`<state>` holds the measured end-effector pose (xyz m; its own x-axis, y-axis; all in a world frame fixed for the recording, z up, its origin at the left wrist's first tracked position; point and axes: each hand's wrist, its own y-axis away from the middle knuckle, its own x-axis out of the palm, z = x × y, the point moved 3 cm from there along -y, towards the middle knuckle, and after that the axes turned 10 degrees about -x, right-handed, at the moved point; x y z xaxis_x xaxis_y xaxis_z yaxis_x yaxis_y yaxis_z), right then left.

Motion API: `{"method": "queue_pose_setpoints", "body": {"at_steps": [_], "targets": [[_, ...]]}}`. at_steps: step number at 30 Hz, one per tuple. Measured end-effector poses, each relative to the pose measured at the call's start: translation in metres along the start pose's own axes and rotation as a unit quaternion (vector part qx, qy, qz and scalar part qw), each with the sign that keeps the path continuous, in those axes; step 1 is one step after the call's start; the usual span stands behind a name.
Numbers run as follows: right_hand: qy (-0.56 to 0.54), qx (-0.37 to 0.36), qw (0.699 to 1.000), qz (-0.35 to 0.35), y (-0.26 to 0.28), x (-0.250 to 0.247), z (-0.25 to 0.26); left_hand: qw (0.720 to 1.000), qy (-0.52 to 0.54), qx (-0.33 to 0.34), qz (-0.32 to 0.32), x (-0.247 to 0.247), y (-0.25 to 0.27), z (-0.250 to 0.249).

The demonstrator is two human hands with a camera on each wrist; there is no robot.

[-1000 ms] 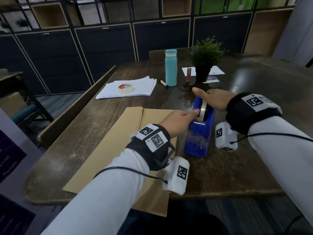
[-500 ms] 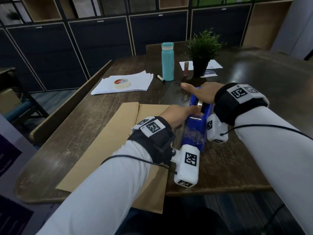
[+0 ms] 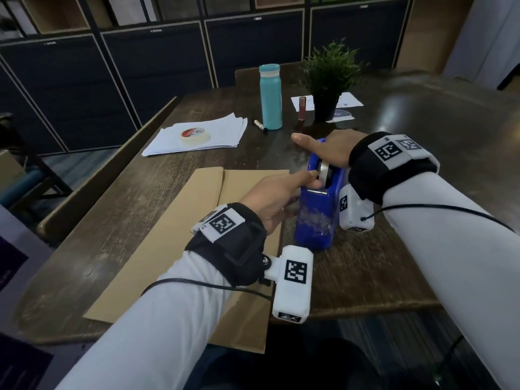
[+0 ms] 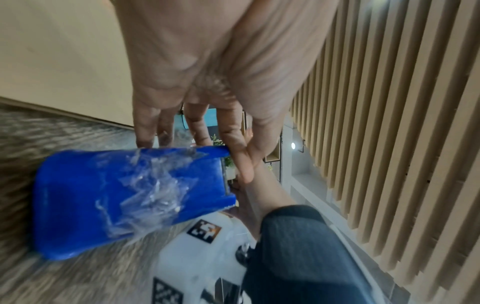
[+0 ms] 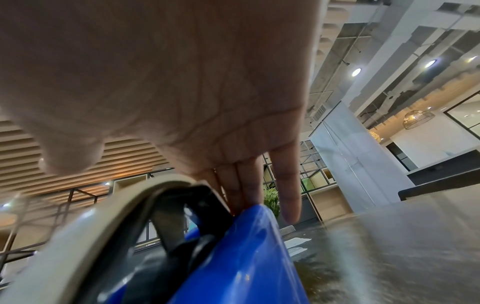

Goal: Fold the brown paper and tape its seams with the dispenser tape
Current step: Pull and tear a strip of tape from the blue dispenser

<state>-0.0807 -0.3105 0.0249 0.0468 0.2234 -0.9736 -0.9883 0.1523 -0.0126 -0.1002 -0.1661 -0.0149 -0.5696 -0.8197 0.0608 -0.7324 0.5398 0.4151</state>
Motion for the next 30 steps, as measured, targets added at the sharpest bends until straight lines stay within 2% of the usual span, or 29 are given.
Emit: {"method": "queue_pose_setpoints", "body": {"at_steps": [6, 15, 22, 30], "targets": [[0.009, 0.009, 1.0, -0.001, 0.004, -0.002, 0.003, 0.999, 0.005, 0.03, 0.023, 0.003, 0.008, 0.009], [0.011, 0.005, 1.0, -0.006, 0.002, -0.002, 0.003, 0.997, 0.036, 0.064, 0.013, 0.009, 0.011, 0.02], [0.013, 0.006, 1.0, -0.007, 0.003, -0.002, 0.005, 0.997, -0.023, 0.065, -0.015, 0.005, 0.008, 0.026], [0.016, 0.009, 1.0, -0.009, 0.004, -0.003, 0.005, 0.989, -0.096, 0.108, -0.04, 0.005, 0.008, 0.024]]}}
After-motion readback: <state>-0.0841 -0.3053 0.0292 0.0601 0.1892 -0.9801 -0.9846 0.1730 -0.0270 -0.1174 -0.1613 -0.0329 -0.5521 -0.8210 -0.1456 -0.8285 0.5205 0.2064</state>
